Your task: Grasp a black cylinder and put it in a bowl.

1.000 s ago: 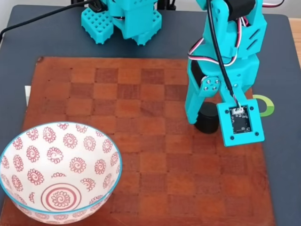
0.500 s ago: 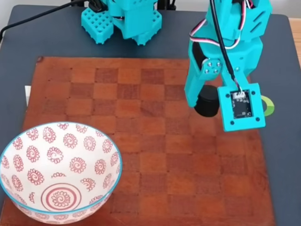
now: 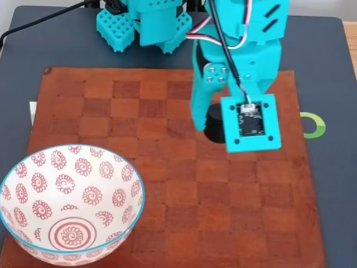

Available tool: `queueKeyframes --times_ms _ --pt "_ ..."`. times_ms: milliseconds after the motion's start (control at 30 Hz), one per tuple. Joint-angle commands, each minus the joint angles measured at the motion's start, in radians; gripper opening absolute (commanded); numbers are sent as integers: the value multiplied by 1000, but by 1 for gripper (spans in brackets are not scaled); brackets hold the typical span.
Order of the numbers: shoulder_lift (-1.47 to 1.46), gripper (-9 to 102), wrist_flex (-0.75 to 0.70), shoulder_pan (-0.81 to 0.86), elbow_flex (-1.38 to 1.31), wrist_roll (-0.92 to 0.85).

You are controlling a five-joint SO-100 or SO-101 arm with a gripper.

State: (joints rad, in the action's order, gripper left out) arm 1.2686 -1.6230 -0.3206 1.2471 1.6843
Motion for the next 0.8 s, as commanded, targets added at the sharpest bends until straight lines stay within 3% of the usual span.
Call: queueKeyframes --times_ms 0,433,767 --pt "14 13 6 57 -77 -55" --pt "-2 13 31 291 -236 -308" --pt "-3 13 256 391 -224 -430"
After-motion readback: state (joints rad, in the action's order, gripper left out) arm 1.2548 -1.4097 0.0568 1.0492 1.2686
